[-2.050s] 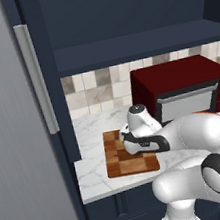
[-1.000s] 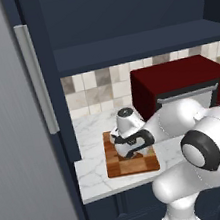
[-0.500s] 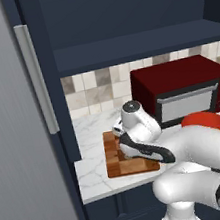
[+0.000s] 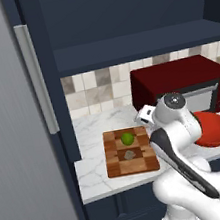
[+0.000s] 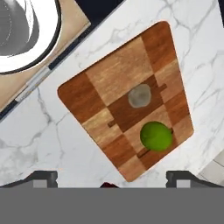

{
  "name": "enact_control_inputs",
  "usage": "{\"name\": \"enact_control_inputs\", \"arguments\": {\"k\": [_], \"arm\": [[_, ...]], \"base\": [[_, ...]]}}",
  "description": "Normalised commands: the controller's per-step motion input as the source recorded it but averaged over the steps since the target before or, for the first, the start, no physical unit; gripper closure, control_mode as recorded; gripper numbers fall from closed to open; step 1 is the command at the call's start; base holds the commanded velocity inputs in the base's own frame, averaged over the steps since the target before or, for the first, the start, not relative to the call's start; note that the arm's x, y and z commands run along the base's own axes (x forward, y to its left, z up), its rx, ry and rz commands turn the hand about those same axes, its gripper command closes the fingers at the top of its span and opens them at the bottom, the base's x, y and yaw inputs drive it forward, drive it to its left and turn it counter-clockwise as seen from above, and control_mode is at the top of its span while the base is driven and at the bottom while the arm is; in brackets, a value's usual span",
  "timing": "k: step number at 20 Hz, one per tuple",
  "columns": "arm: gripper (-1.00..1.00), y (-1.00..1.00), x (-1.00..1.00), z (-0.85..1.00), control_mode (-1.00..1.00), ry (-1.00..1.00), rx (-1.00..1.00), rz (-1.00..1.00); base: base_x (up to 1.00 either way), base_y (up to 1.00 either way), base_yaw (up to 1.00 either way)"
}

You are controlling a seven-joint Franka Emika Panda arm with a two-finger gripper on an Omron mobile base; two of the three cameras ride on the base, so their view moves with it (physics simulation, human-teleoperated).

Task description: Open the cabinet. Place the bowl and condiment on the counter. Then place the lime and garlic on the cutting board.

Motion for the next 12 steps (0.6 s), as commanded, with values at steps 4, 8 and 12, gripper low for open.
{"name": "enact_control_inputs", "arguments": {"k": [4,8,12], "arm": [[-1.0,-0.79,-0.58,0.86,-1.0,-0.26,0.24,0.11],[-1.0,-0.73,-0.65,0.91,-1.0,-0.23,0.25,0.13],[-1.0,-0.72,-0.75,0.56,-1.0,-0.22,0.22,0.14]], "base": [[0.0,0.0,0.0],[0.0,0.0,0.0],[0.0,0.0,0.0]]}}
